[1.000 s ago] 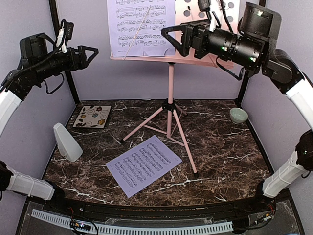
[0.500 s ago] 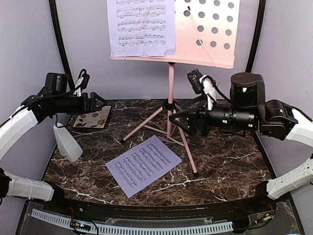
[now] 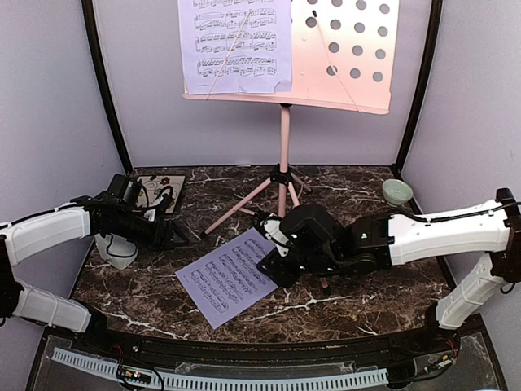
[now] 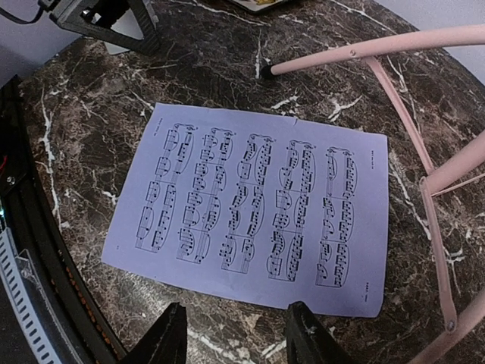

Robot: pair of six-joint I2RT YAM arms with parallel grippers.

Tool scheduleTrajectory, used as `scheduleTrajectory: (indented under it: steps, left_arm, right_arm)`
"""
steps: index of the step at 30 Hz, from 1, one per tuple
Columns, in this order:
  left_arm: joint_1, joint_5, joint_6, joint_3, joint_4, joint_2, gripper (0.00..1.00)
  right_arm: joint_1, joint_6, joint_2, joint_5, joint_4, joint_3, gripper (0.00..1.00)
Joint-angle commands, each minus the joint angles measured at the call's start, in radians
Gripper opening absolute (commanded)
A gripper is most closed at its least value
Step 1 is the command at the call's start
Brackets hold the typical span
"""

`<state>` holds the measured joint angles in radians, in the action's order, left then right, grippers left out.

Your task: Set up the instrument practice props

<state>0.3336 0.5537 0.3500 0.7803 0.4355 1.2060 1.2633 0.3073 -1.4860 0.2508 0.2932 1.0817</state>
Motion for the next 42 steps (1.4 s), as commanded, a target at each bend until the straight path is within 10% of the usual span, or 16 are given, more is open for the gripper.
scheduleTrajectory:
  steps: [1, 26, 42]
  left_arm:
    - [-0.006, 0.008, -0.035, -0.031, -0.044, 0.077, 0.63]
    - [0.032, 0.038, -0.098, -0.13, -0.078, 0.247, 0.57]
    - [0.016, 0.028, -0.108, 0.093, 0.014, 0.36, 0.61]
  right_arm:
    - [0.008, 0.018, -0.098, 0.032, -0.039, 0.064, 0.44]
    - [-0.068, 0.026, -0.338, 0.003, 0.108, 0.115, 0.33]
    - [-0.103, 0.001, -0.331, -0.036, 0.149, 0.107, 0.3]
